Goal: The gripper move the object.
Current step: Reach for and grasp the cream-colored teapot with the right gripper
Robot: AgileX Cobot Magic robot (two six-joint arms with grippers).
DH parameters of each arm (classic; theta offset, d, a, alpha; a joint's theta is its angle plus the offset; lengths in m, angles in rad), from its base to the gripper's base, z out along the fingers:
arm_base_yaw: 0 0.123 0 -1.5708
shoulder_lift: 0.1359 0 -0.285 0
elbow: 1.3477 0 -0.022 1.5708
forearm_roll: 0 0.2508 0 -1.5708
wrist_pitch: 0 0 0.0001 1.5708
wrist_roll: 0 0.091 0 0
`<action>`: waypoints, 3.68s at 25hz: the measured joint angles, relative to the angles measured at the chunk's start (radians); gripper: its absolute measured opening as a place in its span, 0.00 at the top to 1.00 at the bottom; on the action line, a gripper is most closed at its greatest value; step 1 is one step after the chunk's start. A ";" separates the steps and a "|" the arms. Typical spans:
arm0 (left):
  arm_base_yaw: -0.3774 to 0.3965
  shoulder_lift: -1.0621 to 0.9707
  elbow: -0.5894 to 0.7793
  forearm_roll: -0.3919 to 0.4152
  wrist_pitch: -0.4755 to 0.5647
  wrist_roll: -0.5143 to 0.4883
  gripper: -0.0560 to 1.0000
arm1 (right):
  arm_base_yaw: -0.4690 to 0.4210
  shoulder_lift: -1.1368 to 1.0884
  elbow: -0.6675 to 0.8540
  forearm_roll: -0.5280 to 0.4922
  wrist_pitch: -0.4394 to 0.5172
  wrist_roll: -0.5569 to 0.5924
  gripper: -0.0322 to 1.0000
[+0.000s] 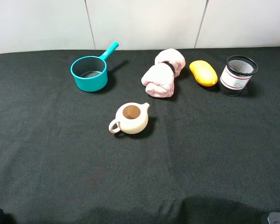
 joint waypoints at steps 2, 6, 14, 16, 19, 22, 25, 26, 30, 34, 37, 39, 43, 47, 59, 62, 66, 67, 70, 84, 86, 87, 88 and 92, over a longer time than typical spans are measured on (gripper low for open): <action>0.000 0.000 0.000 0.000 0.000 0.000 0.09 | 0.000 0.000 0.000 0.000 -0.001 0.000 0.30; 0.000 0.000 0.000 0.000 0.000 0.000 0.09 | 0.000 0.000 0.000 0.000 -0.001 0.000 0.30; 0.000 0.000 0.000 0.000 0.000 0.000 0.09 | 0.000 0.066 -0.032 0.000 -0.001 0.000 0.30; 0.000 0.000 0.000 0.000 0.000 0.000 0.09 | 0.000 0.124 -0.050 0.007 -0.001 -0.001 0.30; 0.000 0.000 0.000 0.000 0.000 0.000 0.09 | 0.000 0.223 -0.083 0.036 -0.001 -0.012 0.30; 0.000 0.000 0.000 0.000 0.000 0.000 0.09 | 0.000 0.331 -0.117 0.055 -0.001 -0.030 0.30; 0.000 0.000 0.000 0.000 0.000 0.000 0.09 | 0.000 0.438 -0.157 0.067 -0.001 -0.032 0.30; 0.000 0.000 0.000 0.000 0.000 0.000 0.09 | 0.000 0.469 -0.167 0.072 -0.001 -0.034 0.30; 0.000 0.000 0.000 0.000 0.000 0.000 0.09 | 0.000 0.607 -0.212 0.099 0.000 -0.047 0.30; 0.000 0.000 0.000 0.000 0.000 0.000 0.09 | 0.000 0.739 -0.264 0.108 0.008 -0.053 0.30; 0.000 0.000 0.000 0.000 0.000 0.000 0.09 | 0.000 0.835 -0.314 0.109 0.028 -0.053 0.30; 0.000 0.000 0.000 0.000 0.000 0.000 0.09 | 0.000 0.901 -0.352 0.110 0.036 -0.053 0.30; 0.000 0.000 0.000 0.000 0.000 0.000 0.09 | 0.000 1.019 -0.423 0.110 0.054 -0.055 0.30; 0.000 0.000 0.000 0.000 0.000 0.000 0.09 | 0.000 1.126 -0.485 0.109 0.084 -0.057 0.30; 0.000 0.000 0.000 0.000 0.000 0.000 0.09 | 0.000 1.368 -0.650 0.098 0.116 -0.076 0.30; 0.000 0.000 0.000 0.000 0.000 0.000 0.09 | 0.000 1.418 -0.686 0.098 0.129 -0.082 0.30; 0.000 0.000 0.000 0.000 0.000 0.000 0.09 | 0.000 1.461 -0.709 0.098 0.131 -0.090 0.30; 0.000 0.000 0.000 0.000 0.000 0.000 0.09 | 0.000 1.466 -0.709 0.099 0.131 -0.092 0.30; 0.000 0.000 0.000 0.000 0.000 0.000 0.09 | 0.000 1.473 -0.710 0.103 0.131 -0.099 0.30; 0.000 0.000 0.000 0.000 0.000 0.000 0.09 | 0.249 1.511 -0.710 0.071 0.114 -0.023 0.30; 0.000 0.000 0.000 0.000 0.000 0.000 0.09 | 0.302 1.524 -0.710 0.071 0.098 -0.007 0.30; 0.000 0.000 0.000 0.000 0.000 0.000 0.09 | 0.324 1.528 -0.710 0.071 0.093 0.001 0.30; 0.000 0.000 0.000 0.000 0.000 0.000 0.09 | 0.352 1.531 -0.710 0.071 0.088 0.008 0.30; 0.000 0.000 0.000 0.000 0.000 0.000 0.09 | 0.460 1.549 -0.710 0.064 0.070 0.066 0.30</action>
